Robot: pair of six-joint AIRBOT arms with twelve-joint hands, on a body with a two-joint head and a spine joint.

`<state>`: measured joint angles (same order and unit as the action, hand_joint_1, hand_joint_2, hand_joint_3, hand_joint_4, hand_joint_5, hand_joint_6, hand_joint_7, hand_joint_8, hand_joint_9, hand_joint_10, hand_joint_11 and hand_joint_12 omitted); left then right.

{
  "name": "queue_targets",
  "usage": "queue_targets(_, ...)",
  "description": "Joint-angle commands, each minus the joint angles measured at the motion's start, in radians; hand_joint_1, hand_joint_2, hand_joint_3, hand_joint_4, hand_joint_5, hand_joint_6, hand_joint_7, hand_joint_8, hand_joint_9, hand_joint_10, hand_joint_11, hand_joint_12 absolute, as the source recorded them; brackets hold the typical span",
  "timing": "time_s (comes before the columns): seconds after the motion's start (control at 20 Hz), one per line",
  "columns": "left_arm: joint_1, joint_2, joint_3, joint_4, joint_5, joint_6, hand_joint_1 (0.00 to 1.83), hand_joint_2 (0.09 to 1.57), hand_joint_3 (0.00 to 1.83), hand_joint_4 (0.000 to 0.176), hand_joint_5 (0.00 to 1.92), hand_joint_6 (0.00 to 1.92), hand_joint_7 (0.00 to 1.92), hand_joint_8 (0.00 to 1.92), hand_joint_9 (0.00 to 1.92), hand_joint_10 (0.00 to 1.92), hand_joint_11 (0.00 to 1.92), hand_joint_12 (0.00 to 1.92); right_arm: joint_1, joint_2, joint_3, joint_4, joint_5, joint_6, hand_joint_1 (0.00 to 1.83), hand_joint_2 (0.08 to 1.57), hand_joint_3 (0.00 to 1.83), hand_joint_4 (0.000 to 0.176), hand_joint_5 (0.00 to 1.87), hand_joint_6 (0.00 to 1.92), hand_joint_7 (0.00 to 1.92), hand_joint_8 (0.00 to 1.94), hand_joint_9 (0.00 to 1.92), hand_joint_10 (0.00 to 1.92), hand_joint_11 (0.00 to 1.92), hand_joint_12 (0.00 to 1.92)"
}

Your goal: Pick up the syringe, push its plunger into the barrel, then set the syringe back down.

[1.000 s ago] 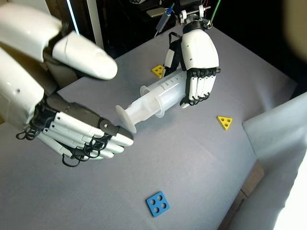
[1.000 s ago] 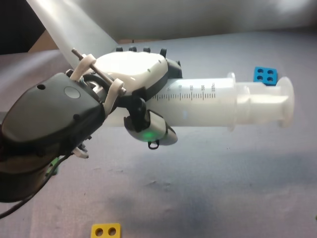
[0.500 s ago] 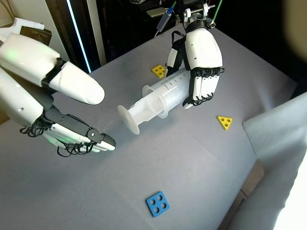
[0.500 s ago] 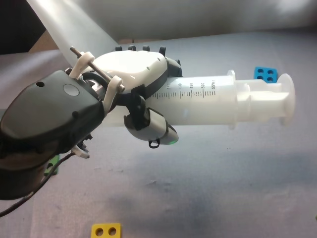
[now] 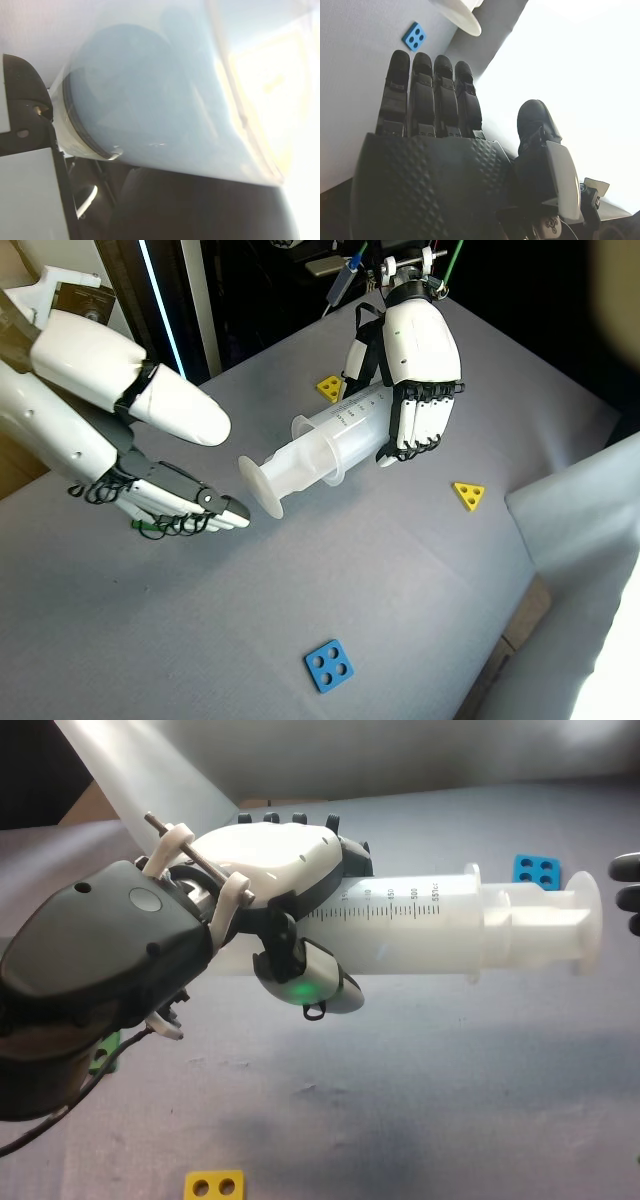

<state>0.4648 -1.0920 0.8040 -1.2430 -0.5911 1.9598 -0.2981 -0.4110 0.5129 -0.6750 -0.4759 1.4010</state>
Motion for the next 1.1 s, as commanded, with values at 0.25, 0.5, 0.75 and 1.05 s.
queue_targets(0.25, -0.025, 0.006, 0.009, 0.054, -0.038, -0.01, 1.35, 1.19, 0.0, 0.0, 0.73, 1.2, 0.81, 1.35, 0.81, 1.33, 0.71, 0.99, 0.006, -0.074, 0.001, -0.021, 0.048, 0.028, 0.0, 1.25, 0.0, 0.0, 0.33, 0.0, 0.3, 0.0, 0.23, 0.01, 0.0, 0.51)
queue_targets(0.5, -0.027, 0.006, 0.008, 0.055, -0.038, -0.008, 1.35, 1.2, 0.0, 0.0, 0.72, 1.24, 0.8, 1.38, 0.82, 1.3, 0.71, 0.97, 0.007, -0.158, 0.03, -0.031, 0.047, 0.016, 0.0, 1.26, 0.0, 0.0, 0.3, 0.0, 0.25, 0.0, 0.19, 0.0, 0.0, 0.46)
queue_targets(0.75, -0.03, 0.006, 0.008, 0.055, -0.035, -0.006, 1.35, 1.2, 0.0, 0.0, 0.7, 1.23, 0.79, 1.4, 0.82, 1.32, 0.7, 0.98, 0.026, -0.237, 0.045, -0.047, 0.024, 0.016, 0.0, 1.26, 0.0, 0.0, 0.31, 0.0, 0.28, 0.0, 0.21, 0.01, 0.0, 0.51)
queue_targets(1.05, -0.037, 0.006, 0.009, 0.055, -0.035, -0.004, 1.35, 1.21, 0.0, 0.0, 0.72, 1.19, 0.77, 1.44, 0.78, 1.37, 0.67, 1.04, 0.056, -0.285, 0.045, -0.062, 0.024, 0.022, 0.0, 1.26, 0.0, 0.0, 0.32, 0.0, 0.29, 0.0, 0.22, 0.0, 0.0, 0.52)
